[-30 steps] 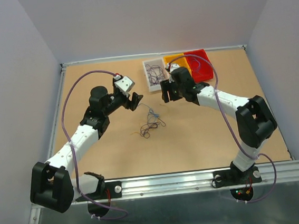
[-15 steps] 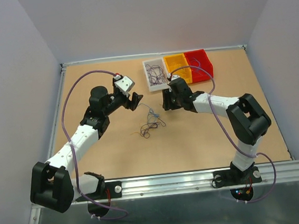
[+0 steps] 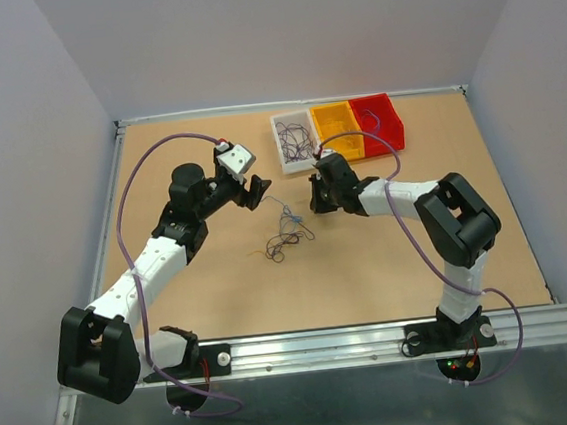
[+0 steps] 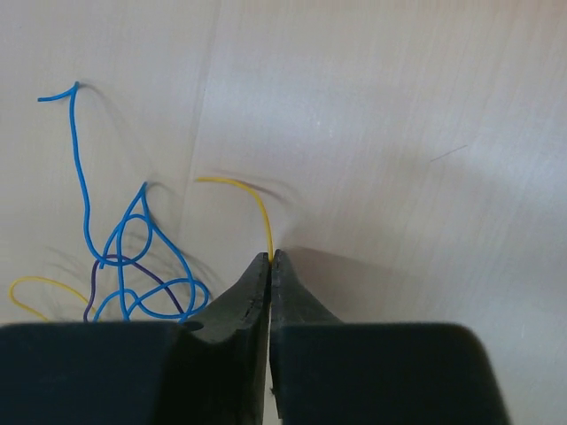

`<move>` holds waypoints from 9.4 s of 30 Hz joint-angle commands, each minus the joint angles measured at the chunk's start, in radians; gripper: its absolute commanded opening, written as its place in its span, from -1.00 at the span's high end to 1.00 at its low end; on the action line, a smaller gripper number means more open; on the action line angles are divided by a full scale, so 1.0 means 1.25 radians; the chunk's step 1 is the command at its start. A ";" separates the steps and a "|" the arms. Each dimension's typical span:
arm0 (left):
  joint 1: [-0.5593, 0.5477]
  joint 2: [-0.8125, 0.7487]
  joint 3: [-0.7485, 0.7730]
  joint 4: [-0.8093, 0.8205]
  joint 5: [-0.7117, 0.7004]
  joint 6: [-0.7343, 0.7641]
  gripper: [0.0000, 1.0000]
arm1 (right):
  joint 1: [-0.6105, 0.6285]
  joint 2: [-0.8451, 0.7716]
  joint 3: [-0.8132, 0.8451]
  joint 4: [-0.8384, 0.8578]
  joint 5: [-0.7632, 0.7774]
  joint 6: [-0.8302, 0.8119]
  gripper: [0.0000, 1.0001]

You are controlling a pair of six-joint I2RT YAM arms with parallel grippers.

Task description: Untangle the cables

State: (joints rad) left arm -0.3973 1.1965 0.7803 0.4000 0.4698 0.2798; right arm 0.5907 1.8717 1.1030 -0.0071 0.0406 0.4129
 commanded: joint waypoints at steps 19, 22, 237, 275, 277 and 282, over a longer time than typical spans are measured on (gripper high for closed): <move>0.005 -0.109 -0.038 0.053 0.153 0.006 -0.62 | 0.008 -0.499 0.000 0.014 -0.190 -0.046 0.99; 0.005 -0.142 -0.054 0.067 0.178 0.002 -0.62 | 0.008 -0.541 0.041 -0.019 -0.144 -0.054 0.99; 0.021 -0.120 -0.097 0.160 0.030 -0.010 -0.62 | -0.412 0.114 0.492 -0.161 0.023 -0.047 0.99; 0.020 -0.106 -0.095 0.159 0.048 -0.004 -0.62 | -0.394 0.444 0.653 -0.161 0.096 -0.025 0.99; 0.018 -0.107 -0.095 0.159 0.048 -0.003 -0.62 | -0.393 0.420 0.606 -0.160 0.089 -0.025 0.99; 0.018 -0.113 -0.099 0.159 0.045 -0.002 -0.62 | -0.388 0.278 0.451 -0.102 0.104 -0.027 0.76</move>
State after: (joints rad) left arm -0.3748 1.0668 0.6632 0.5423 0.5121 0.2710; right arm 0.0937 2.3405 1.7924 -0.1383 0.1432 0.3851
